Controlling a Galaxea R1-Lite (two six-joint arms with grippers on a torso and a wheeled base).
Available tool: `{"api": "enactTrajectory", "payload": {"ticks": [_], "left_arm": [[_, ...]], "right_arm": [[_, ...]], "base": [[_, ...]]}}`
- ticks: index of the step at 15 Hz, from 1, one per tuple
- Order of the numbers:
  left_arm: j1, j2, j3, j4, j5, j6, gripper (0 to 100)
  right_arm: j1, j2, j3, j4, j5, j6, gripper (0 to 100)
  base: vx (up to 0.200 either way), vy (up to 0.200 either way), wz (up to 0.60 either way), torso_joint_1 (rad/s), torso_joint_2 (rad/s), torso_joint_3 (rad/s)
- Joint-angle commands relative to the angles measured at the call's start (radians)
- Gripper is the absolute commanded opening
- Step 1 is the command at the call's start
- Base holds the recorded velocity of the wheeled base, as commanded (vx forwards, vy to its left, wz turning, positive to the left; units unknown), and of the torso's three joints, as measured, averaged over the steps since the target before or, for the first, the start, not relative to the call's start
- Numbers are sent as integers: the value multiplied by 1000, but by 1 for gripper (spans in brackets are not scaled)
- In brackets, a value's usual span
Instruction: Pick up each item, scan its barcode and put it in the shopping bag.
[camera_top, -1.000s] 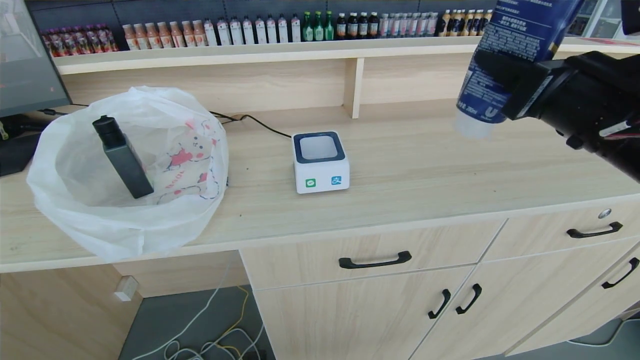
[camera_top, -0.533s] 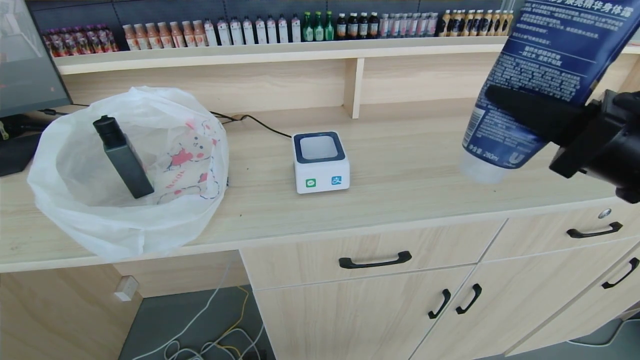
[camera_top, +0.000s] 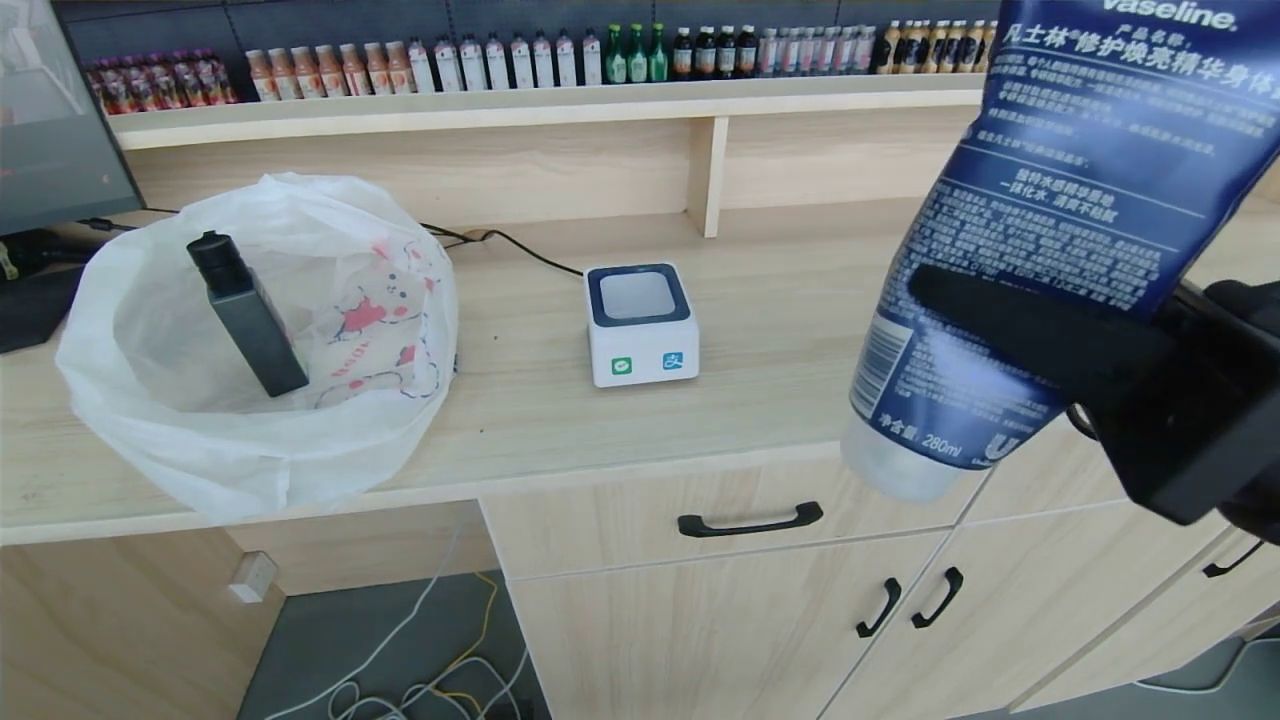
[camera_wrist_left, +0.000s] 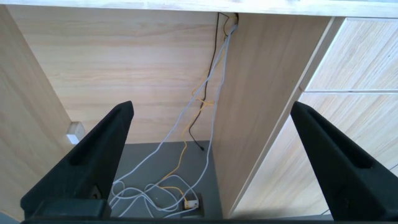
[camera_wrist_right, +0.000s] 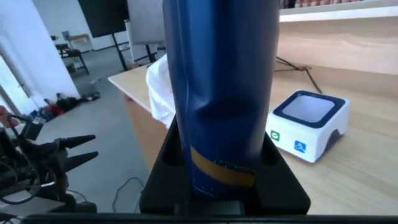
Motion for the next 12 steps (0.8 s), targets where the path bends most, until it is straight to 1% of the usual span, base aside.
{"api": "enactTrajectory", "payload": {"ticks": [1,3,4,5,6,7,8,10,12], "left_arm": [[0,0,0,0,0,-1,100],[0,0,0,0,0,-1,100],[0,0,0,0,0,-1,100],[0,0,0,0,0,1,100],[0,0,0,0,0,-1,100],[0,0,0,0,0,-1,100],[0,0,0,0,0,-1,100],[0,0,0,0,0,-1,100],[0,0,0,0,0,-1,100]], "right_arm": [[64,67,6,-33,4,13,0],[84,96,44,-120,64,66,0],[87,124,73,-194,103,91,0],[89,170,110,-307,173,141,0],[89,205,141,-411,221,210,0],[89,248,164,-517,236,276,0],[89,285,168,-559,236,322,0],[87,286,177,-559,236,381,0],[92,286,153,-559,236,428,0]], "base": [[0,0,0,0,0,0],[0,0,0,0,0,0],[0,0,0,0,0,0],[0,0,0,0,0,0],[0,0,0,0,0,0],[0,0,0,0,0,0],[0,0,0,0,0,0],[0,0,0,0,0,0],[0,0,0,0,0,0]]}}
